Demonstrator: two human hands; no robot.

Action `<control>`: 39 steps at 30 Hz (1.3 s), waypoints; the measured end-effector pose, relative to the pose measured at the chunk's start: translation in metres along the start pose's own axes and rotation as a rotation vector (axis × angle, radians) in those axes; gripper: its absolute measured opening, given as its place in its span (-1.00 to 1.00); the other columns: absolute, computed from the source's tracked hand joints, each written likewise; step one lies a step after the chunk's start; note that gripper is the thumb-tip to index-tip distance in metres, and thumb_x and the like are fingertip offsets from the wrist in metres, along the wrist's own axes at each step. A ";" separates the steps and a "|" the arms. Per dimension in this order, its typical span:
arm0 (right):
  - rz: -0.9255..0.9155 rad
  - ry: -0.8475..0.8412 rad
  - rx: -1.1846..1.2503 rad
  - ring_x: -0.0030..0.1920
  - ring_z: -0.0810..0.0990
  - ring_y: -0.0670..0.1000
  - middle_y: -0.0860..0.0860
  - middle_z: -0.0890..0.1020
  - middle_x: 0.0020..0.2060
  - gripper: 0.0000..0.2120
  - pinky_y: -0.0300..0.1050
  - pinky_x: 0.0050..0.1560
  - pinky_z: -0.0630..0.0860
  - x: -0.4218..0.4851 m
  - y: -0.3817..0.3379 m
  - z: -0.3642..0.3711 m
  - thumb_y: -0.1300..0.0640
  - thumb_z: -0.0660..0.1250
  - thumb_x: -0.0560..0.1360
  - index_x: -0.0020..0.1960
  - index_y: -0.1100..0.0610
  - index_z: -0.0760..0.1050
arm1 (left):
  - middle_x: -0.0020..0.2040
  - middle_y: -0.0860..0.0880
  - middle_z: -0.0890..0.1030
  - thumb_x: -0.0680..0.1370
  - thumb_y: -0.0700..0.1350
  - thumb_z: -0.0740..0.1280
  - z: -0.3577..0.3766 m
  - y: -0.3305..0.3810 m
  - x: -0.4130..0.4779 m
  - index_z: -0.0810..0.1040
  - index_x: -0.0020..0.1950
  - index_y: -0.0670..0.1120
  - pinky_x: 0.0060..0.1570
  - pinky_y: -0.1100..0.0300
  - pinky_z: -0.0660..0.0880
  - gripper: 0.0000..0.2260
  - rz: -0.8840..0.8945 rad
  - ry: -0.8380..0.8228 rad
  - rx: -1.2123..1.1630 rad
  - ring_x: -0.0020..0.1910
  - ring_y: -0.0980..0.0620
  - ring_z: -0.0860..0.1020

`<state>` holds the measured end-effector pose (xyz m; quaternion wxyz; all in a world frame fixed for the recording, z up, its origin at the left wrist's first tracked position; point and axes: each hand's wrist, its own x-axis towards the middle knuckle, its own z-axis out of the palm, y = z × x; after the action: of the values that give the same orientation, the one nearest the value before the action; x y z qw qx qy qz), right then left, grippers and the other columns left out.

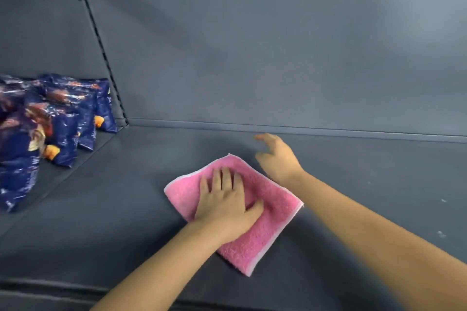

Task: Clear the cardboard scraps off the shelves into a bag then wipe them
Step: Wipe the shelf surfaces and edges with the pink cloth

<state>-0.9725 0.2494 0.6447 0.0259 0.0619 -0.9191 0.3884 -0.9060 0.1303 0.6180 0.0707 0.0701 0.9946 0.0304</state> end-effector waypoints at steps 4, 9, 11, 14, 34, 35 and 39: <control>0.057 -0.056 -0.292 0.39 0.29 0.17 0.09 0.33 0.42 -0.57 -0.01 0.34 0.26 0.019 0.014 0.005 0.10 0.13 0.58 0.44 0.11 0.26 | 0.56 -0.10 -0.26 0.57 0.25 -0.05 0.001 -0.013 -0.008 -0.19 0.56 -0.07 0.49 -0.08 -0.29 -0.32 0.097 -0.037 0.040 0.54 -0.05 -0.29; -0.005 -0.069 -0.452 0.47 0.18 0.14 0.05 0.29 0.45 -0.56 -0.01 0.43 0.12 0.028 0.022 0.016 0.01 0.08 0.60 0.45 0.08 0.26 | 0.56 -0.01 -0.27 0.56 0.27 -0.03 0.000 -0.027 -0.013 -0.21 0.55 0.01 0.49 -0.05 -0.31 -0.32 0.119 -0.051 0.042 0.53 0.01 -0.30; -0.021 -0.065 -0.495 0.49 0.15 0.13 0.04 0.29 0.46 -0.56 0.00 0.45 0.07 0.029 0.024 0.020 0.00 0.07 0.61 0.45 0.08 0.26 | 0.56 -0.02 -0.25 0.56 0.27 -0.02 -0.002 -0.035 -0.004 -0.19 0.56 0.00 0.49 -0.05 -0.30 -0.32 0.075 -0.046 0.024 0.54 0.00 -0.28; -0.036 -0.063 -0.517 0.48 0.14 0.12 0.03 0.30 0.45 -0.57 0.01 0.46 0.05 0.028 0.025 0.023 0.00 0.04 0.62 0.45 0.09 0.24 | 0.57 -0.05 -0.23 0.56 0.27 -0.02 -0.006 -0.038 0.011 -0.17 0.56 -0.01 0.49 -0.09 -0.27 -0.32 0.037 -0.042 0.010 0.54 -0.03 -0.26; -0.031 -0.137 -0.568 0.53 -0.02 0.12 0.04 0.09 0.53 -0.53 0.00 0.50 -0.08 0.023 0.027 0.023 -0.03 -0.04 0.64 0.51 0.09 0.12 | 0.54 0.06 -0.31 0.15 0.44 -0.32 -0.004 -0.083 -0.032 -0.27 0.54 0.07 0.49 0.05 -0.30 -0.02 0.020 -0.079 0.045 0.52 0.10 -0.32; -0.032 -0.138 -0.570 0.53 -0.01 0.12 0.04 0.09 0.53 -0.53 0.00 0.50 -0.08 0.022 0.027 0.023 -0.03 -0.05 0.64 0.51 0.09 0.12 | 0.55 0.05 -0.30 0.19 0.45 -0.30 -0.005 -0.084 -0.027 -0.25 0.54 0.06 0.49 0.03 -0.29 -0.04 0.000 -0.079 0.043 0.52 0.08 -0.31; -0.036 -0.128 -0.560 0.53 0.01 0.12 0.05 0.12 0.52 -0.53 0.01 0.50 -0.06 0.022 0.026 0.022 -0.03 -0.03 0.63 0.49 0.10 0.15 | 0.56 -0.02 -0.27 0.52 0.35 -0.06 -0.009 -0.069 -0.004 -0.23 0.55 0.00 0.50 -0.06 -0.26 -0.26 -0.023 -0.074 0.039 0.54 0.02 -0.29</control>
<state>-0.9976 0.2493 0.6132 -0.0093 0.0932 -0.9891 0.1140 -0.9128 0.0606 0.6229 0.1063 0.0611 0.9924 0.0078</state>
